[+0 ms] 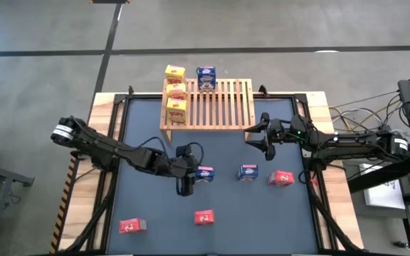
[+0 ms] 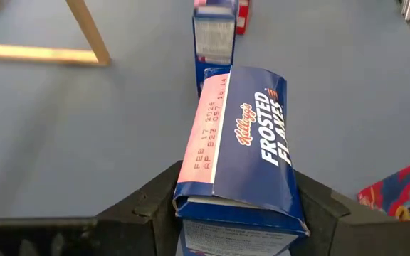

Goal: Stack cereal on shelf
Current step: Put the left blue cereal box on the shelf aligned with the other blue cereal box

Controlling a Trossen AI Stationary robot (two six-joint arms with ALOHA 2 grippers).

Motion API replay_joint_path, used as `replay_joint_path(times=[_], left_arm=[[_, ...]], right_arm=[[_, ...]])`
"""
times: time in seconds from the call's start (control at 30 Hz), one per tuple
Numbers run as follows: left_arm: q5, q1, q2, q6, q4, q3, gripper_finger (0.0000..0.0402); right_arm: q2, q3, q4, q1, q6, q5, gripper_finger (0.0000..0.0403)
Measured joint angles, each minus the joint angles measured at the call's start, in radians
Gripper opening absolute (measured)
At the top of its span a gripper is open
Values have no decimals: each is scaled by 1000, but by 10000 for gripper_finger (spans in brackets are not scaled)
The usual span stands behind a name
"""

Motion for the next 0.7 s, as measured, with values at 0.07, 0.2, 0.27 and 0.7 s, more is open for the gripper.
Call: replay_joint_path(times=[0.07,0.2,0.27,0.7], left_arm=[[-10,0,0,16,-35,40,174],[-24,0,-2,61,-46,84,174],[-26,1,-2,81,-48,94,174],[-124,16,-50,80,-33,99,174]], right_arm=[[0,4,0,0,11,0,233],[0,15,0,33,-5,0,233],[0,23,-2,59,-38,0,233],[109,109,-15,178,-121,121,298]])
